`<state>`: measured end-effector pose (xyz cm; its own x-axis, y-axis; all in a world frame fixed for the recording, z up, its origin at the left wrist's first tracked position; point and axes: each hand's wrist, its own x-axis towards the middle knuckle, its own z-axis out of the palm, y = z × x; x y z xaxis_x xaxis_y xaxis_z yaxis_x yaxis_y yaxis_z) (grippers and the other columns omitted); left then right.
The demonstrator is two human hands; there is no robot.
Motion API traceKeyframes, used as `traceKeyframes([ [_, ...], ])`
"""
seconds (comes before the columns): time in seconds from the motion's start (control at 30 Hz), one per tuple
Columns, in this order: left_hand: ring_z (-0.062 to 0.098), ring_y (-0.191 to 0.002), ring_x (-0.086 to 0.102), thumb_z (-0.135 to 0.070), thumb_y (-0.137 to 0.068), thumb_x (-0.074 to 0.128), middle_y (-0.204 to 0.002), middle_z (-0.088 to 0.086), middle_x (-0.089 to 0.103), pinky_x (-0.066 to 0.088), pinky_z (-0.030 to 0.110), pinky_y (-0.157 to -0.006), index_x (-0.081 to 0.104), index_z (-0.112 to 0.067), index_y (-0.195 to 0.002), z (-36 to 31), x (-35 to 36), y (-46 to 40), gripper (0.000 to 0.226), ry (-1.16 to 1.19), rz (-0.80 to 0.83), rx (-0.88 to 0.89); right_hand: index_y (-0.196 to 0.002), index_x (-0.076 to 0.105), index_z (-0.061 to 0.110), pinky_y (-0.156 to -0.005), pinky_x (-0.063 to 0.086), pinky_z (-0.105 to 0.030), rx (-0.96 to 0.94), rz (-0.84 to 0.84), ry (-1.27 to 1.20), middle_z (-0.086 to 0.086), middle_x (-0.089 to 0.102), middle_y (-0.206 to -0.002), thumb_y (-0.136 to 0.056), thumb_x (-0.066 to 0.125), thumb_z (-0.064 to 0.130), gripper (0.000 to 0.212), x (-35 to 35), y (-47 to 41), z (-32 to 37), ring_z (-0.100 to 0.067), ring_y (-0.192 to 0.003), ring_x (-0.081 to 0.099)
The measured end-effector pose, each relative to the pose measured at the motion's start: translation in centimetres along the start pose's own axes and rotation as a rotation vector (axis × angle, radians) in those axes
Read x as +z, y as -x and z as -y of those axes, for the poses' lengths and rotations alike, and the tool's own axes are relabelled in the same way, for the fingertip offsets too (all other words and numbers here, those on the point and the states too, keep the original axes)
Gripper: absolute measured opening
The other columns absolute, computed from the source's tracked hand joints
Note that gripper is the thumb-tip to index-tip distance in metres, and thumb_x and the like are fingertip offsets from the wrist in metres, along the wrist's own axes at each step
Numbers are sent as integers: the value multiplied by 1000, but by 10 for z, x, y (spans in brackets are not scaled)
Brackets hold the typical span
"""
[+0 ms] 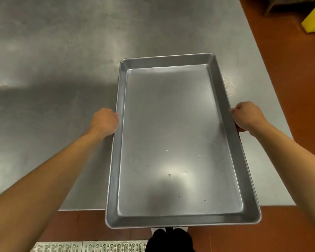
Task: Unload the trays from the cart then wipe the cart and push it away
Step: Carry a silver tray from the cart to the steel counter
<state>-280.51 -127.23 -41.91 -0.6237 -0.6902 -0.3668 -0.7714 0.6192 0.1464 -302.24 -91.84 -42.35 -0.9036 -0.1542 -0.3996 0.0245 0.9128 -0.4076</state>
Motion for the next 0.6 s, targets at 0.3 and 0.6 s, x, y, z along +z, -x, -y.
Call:
traceKeyframes([
  [0.3, 48, -122, 56, -18, -109, 32, -129, 31, 62, 44, 43, -102, 64, 11, -117, -1, 9, -19, 43, -32, 13, -8, -96, 65, -10, -74, 47, -35, -17, -1, 69, -22, 66, -87, -106, 46, 22, 39, 7, -14, 1, -37, -81, 61],
  [0.6, 48, -116, 60, -11, -106, 35, -124, 28, 64, 48, 44, -99, 65, 8, -114, -1, 13, -19, 36, 107, 18, -67, -101, 64, -8, -69, 48, -34, -4, -13, 152, -20, 65, -89, -103, 44, 16, 32, 11, -16, 6, -32, -70, 55],
])
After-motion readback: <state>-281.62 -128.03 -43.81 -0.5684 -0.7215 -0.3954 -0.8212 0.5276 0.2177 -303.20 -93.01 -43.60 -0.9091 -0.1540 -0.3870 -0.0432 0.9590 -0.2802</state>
